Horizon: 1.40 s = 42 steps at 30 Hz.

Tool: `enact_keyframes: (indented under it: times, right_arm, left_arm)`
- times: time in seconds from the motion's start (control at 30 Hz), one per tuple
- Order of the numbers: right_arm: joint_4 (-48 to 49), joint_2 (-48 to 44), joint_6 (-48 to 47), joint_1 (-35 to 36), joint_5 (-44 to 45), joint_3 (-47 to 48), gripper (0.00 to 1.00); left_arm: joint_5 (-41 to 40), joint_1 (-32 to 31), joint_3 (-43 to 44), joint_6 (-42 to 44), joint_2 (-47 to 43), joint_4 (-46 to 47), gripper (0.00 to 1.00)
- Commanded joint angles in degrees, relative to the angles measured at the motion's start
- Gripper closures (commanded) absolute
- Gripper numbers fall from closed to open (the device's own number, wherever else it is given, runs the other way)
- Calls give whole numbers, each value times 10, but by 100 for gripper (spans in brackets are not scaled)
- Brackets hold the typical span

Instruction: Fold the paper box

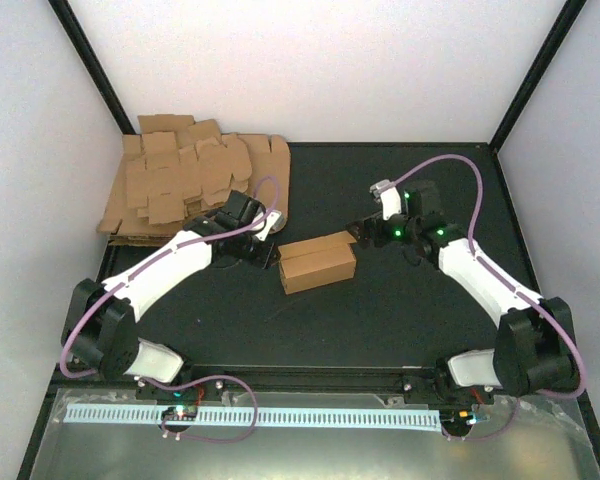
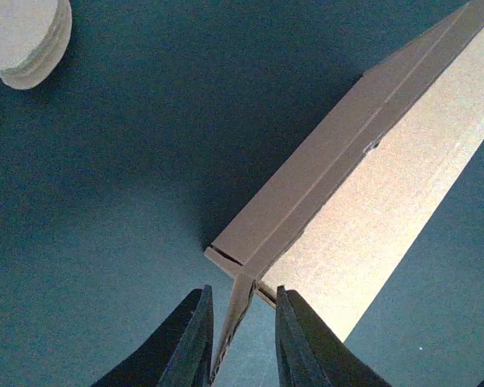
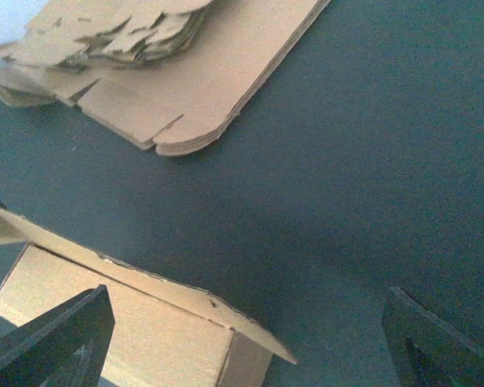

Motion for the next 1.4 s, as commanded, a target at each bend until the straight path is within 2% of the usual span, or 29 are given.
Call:
enact_keyframes:
  times: [0.0,0.13,0.43,0.8,1.13,1.37]
  right_arm:
    - [-35,22,-38,24,-14,35,6]
    - [-54,37,-50,34,-18,49,9]
    - [-107,41,-62,73,13,67,12]
    - [-156,19,-50,97,19,63,20]
    - [-130,-21,-10,98,162,62,11]
    - [-227,69,-46,98,179,153,12]
  left_arm:
    - [-14,2,35,-9,9,-23,79]
    - [-16,2,41,-9,17,-21,85]
    - [-31,2,87,-5,57,-21,89]
    - [-46,1,131,1,87,-12,87]
    - [-71,1,139,-4,99,-2,87]
    - [-81,1,139,-2,101,21,87]
